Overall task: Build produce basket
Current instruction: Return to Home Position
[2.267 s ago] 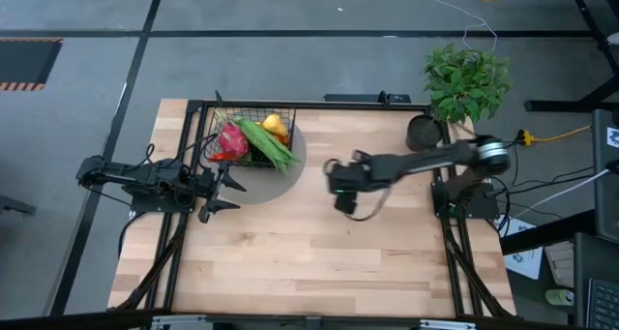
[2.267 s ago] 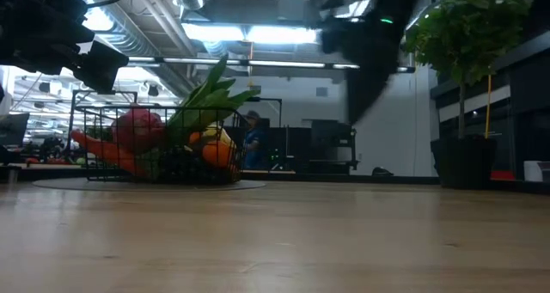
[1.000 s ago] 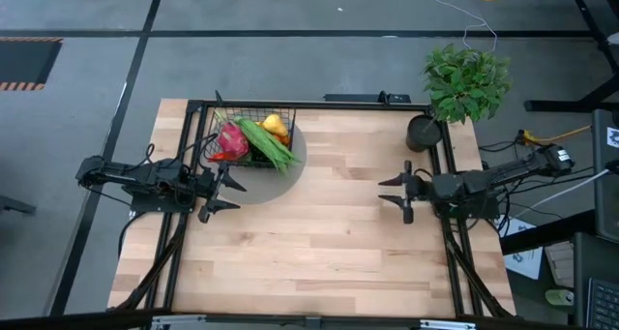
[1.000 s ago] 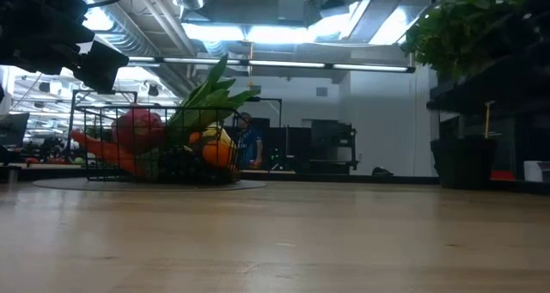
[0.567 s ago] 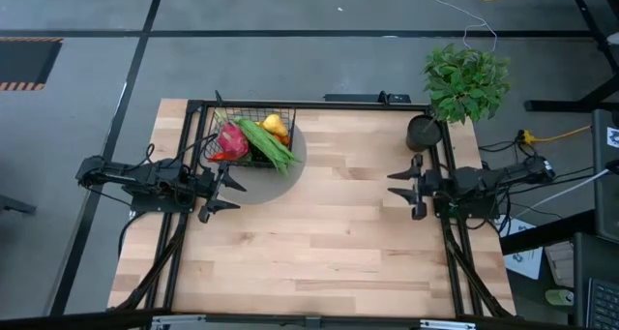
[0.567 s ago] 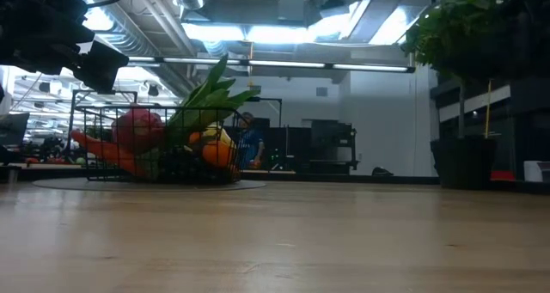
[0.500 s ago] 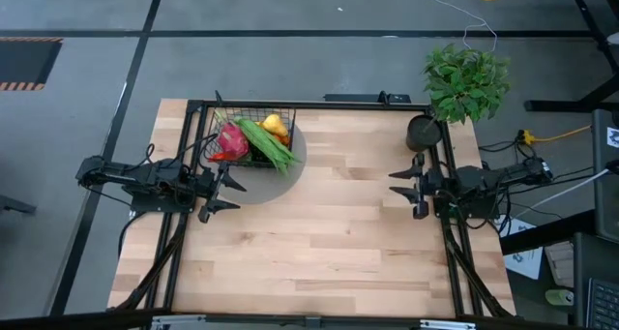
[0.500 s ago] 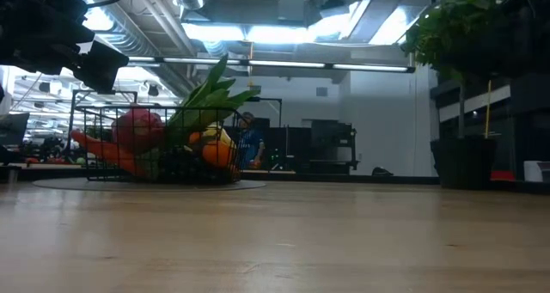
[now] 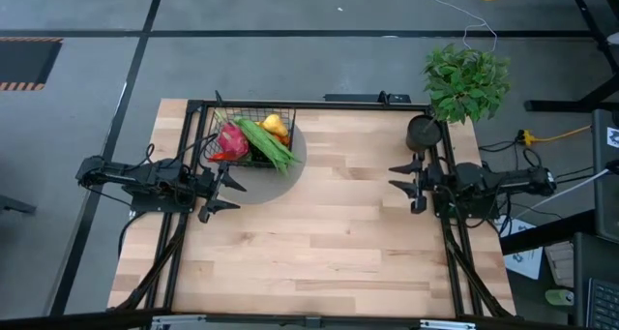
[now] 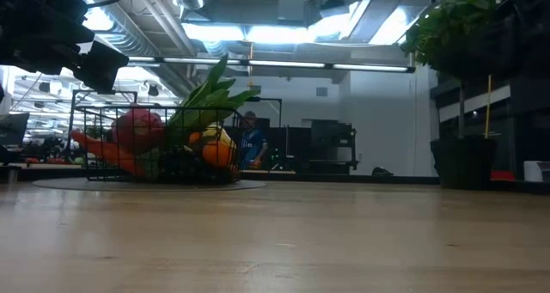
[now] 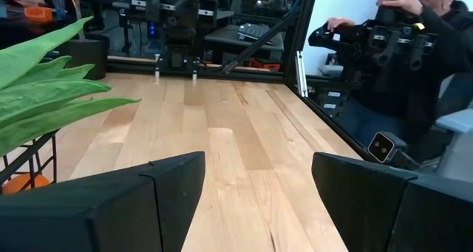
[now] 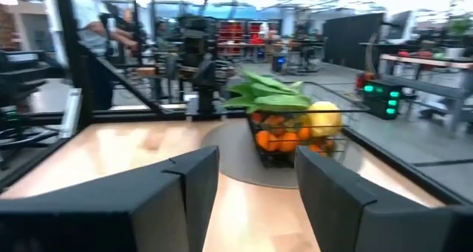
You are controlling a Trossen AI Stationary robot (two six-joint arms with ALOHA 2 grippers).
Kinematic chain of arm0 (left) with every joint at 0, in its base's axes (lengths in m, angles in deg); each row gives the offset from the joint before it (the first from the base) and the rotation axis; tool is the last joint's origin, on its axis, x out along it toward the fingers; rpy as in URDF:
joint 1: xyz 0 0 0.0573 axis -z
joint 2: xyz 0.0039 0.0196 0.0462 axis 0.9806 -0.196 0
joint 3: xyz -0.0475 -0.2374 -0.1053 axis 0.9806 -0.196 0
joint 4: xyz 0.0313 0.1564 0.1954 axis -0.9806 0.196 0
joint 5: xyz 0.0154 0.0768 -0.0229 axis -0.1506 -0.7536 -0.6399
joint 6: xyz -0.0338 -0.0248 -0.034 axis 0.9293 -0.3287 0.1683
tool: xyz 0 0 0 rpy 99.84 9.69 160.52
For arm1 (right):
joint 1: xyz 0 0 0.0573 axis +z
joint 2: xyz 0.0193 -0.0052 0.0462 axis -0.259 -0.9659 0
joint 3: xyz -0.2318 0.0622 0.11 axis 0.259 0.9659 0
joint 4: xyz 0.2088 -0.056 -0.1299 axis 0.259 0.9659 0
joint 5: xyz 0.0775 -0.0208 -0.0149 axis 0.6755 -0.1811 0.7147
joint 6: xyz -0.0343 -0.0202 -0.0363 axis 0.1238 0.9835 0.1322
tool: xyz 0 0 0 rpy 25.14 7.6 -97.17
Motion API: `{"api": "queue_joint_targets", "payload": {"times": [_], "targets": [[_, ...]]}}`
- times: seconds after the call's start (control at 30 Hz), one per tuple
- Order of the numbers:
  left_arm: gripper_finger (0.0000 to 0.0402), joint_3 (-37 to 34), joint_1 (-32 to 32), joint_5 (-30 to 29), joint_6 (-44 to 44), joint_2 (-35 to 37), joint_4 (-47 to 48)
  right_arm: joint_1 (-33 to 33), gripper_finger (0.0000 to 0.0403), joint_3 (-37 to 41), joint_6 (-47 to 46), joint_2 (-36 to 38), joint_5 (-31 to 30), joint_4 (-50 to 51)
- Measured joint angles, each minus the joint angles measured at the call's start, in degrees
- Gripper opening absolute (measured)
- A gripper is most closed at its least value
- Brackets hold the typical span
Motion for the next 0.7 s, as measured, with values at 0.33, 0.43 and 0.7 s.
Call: {"api": "queue_joint_targets", "payload": {"times": [0.33, 0.43, 0.7], "targets": [[0.0241, 0.0, 0.0, 0.0, 0.0, 0.0, 0.0, -4.4, 0.0179, 0.0, 0.0, 0.0, 0.3, 0.0], [0.0241, 0.0, 0.0, 0.0, 0.0, 0.0, 0.0, -5.4, 0.0179, 0.0, 0.0, 0.0, 0.3, 0.0], [0.0241, 0.0, 0.0, 0.0, 0.0, 0.0, 0.0, -7.7, 0.0179, 0.0, 0.0, 0.0, 0.3, 0.0]]}}
